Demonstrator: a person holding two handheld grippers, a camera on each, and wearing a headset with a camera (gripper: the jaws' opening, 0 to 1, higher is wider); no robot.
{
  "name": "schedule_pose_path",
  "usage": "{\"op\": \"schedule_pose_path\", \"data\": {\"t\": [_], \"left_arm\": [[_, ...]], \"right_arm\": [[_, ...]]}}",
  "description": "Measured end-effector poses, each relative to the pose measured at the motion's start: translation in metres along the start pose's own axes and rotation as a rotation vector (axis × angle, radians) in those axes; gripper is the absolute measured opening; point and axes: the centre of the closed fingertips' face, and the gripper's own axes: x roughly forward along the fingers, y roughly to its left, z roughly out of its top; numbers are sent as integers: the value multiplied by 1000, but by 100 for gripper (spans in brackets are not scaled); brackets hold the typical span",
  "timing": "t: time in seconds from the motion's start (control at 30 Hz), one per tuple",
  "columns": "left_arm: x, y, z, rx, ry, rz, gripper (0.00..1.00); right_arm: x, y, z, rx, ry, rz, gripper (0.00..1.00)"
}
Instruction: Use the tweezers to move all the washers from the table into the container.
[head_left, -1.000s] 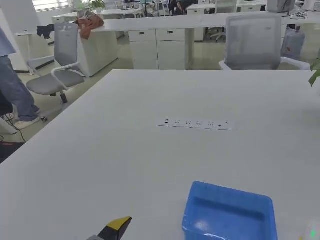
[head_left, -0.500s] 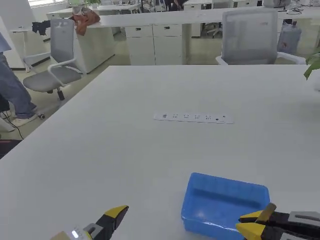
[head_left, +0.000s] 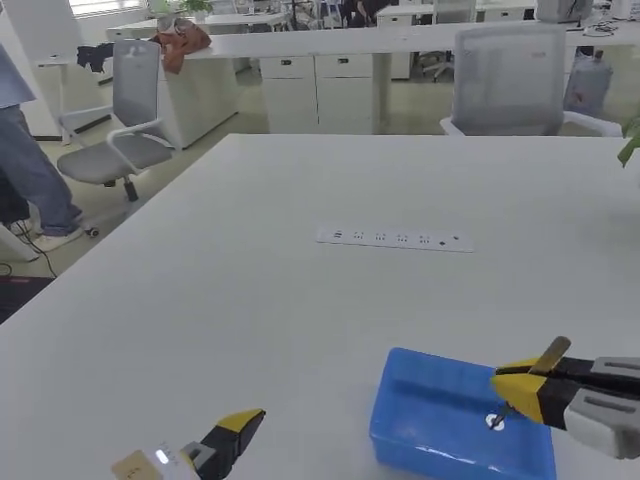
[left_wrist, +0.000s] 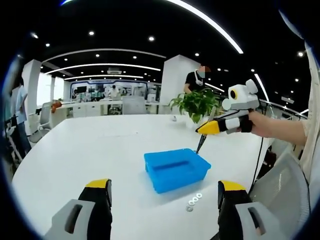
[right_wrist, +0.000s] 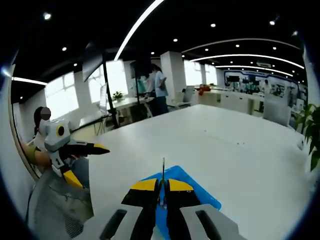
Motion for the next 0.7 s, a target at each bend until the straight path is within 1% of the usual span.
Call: {"op": "schedule_pose_path", "data": {"t": [0.07, 0.17, 0.27, 0.3, 0.37, 0.4, 0.47, 0.5, 0.53, 0.6, 0.63, 0.7], "left_arm": [[0, -1, 0, 0, 0, -6, 89], [0, -3, 0, -3, -1, -19, 89], [0, -4, 1, 2, -3, -22, 89], [0, -4, 0, 4, -1, -22, 89], [0, -4, 0, 7, 0, -21, 89], [0, -4, 1, 7, -4, -22, 89], [0, -4, 1, 7, -3, -23, 88], [0, -4, 1, 7, -2, -22, 88], [0, -4, 1, 5, -1, -25, 88], [0, -6, 2, 3, -9, -32, 88], [0, -6, 2, 5, -10, -33, 88], [0, -6, 0, 11, 2, -31, 88]], "right_arm": [[3, -9, 1, 29, -14, -15, 2], [7, -21, 1, 87, -34, -19, 2], [10, -30, -3, 123, -38, -23, 2], [12, -35, -6, 153, -34, -27, 2], [13, -41, -10, 170, -31, -33, 2], [14, -45, -13, 191, -31, -40, 2], [15, -50, -20, 193, -9, -53, 2], [16, -52, -22, 193, -5, -56, 2], [17, -53, -25, 210, 0, -56, 2], [19, -53, -29, 216, 3, -56, 2], [20, -53, -34, 212, 24, -61, 2], [21, -53, -40, 195, 44, -71, 2]]}}
